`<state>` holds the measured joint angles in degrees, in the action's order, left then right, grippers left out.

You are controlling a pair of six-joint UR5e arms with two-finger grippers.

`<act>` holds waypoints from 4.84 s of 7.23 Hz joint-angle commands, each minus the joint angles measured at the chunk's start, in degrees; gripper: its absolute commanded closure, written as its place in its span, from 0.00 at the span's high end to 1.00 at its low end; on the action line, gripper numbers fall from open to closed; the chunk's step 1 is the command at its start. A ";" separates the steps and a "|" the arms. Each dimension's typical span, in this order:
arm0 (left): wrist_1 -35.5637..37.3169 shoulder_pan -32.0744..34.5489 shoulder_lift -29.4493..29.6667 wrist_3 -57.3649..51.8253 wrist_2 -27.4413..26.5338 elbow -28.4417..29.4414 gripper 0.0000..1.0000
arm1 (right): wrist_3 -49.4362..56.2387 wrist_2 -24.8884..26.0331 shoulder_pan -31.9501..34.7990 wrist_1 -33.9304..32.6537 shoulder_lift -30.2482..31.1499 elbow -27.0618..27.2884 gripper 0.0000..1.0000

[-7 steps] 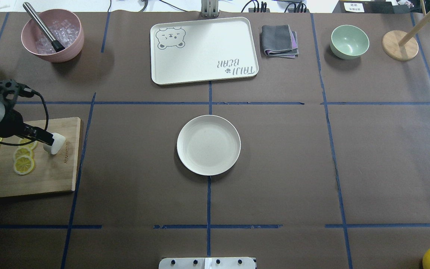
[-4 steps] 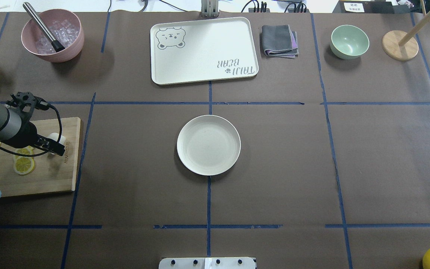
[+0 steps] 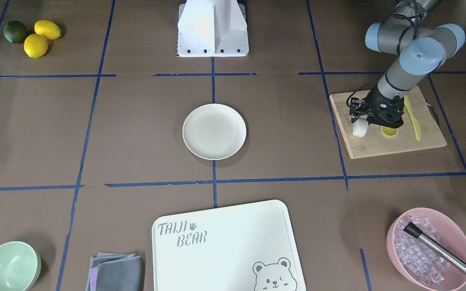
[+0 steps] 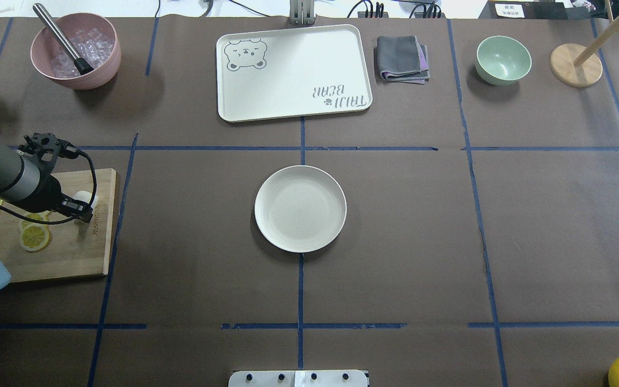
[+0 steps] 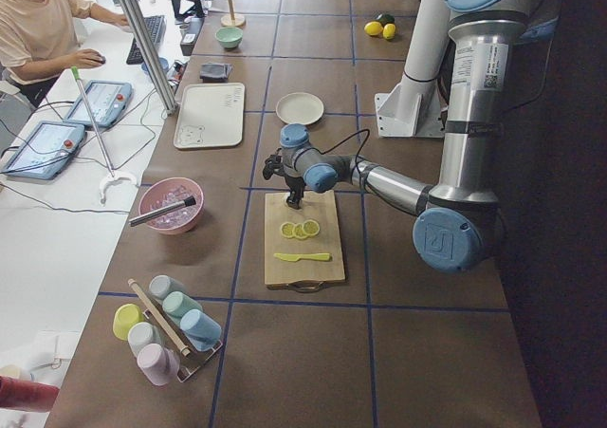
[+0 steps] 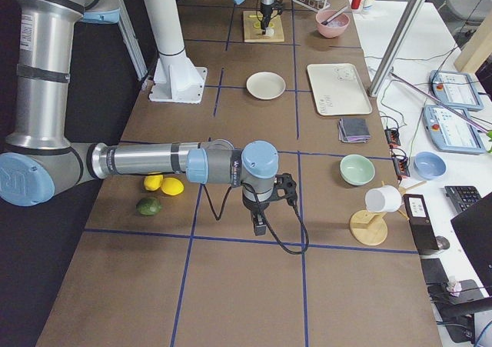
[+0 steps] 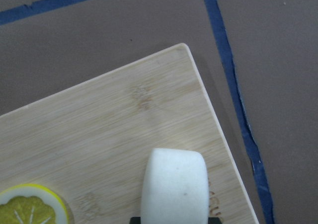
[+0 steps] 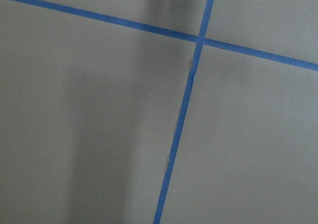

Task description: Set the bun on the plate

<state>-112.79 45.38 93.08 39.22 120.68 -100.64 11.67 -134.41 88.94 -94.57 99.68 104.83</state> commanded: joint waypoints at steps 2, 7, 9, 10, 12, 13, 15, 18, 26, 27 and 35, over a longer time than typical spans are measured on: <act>0.11 0.24 0.78 0.24 0.17 -1.05 0.16 | 0.02 -0.07 0.00 0.00 -0.02 0.11 1.00; 22.35 -9.27 25.41 25.48 -8.65 -0.96 0.16 | 0.02 -0.07 0.00 0.00 -0.02 0.11 1.00; 25.69 -15.65 37.47 37.37 -13.88 4.54 0.16 | 0.02 -0.07 0.00 0.00 0.16 0.11 1.00; 24.73 -18.80 41.27 38.55 -17.37 8.75 0.16 | 0.02 -0.15 0.00 0.00 0.25 0.11 1.00; 19.92 -20.68 49.36 39.87 -19.52 20.95 0.17 | 0.02 -0.24 0.00 0.00 0.25 0.11 1.00; 16.84 -20.68 49.65 39.70 -19.52 23.71 0.20 | 0.02 -0.33 0.00 0.00 0.25 0.02 1.00; 16.72 -20.59 49.39 39.09 -19.52 23.56 0.72 | 0.02 -0.33 0.00 0.00 0.25 0.11 1.00; 17.07 -20.07 49.48 39.00 -19.34 22.51 1.00 | 0.02 -0.33 0.00 0.00 0.07 -0.24 1.00; 25.33 10.55 13.40 -11.17 4.72 -6.68 1.00 | 0.11 -0.24 0.00 0.00 -0.02 -0.42 1.00; 25.33 16.18 10.49 -18.15 6.31 -5.63 1.00 | 0.11 -0.16 0.00 0.00 -0.02 -0.59 1.00; 22.96 42.69 -12.13 -42.04 17.74 1.84 1.00 | 0.11 0.28 0.09 -0.09 0.16 -3.14 0.99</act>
<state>-89.58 87.38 82.17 -2.95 138.38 -100.13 11.76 -134.32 88.97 -94.59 99.66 102.05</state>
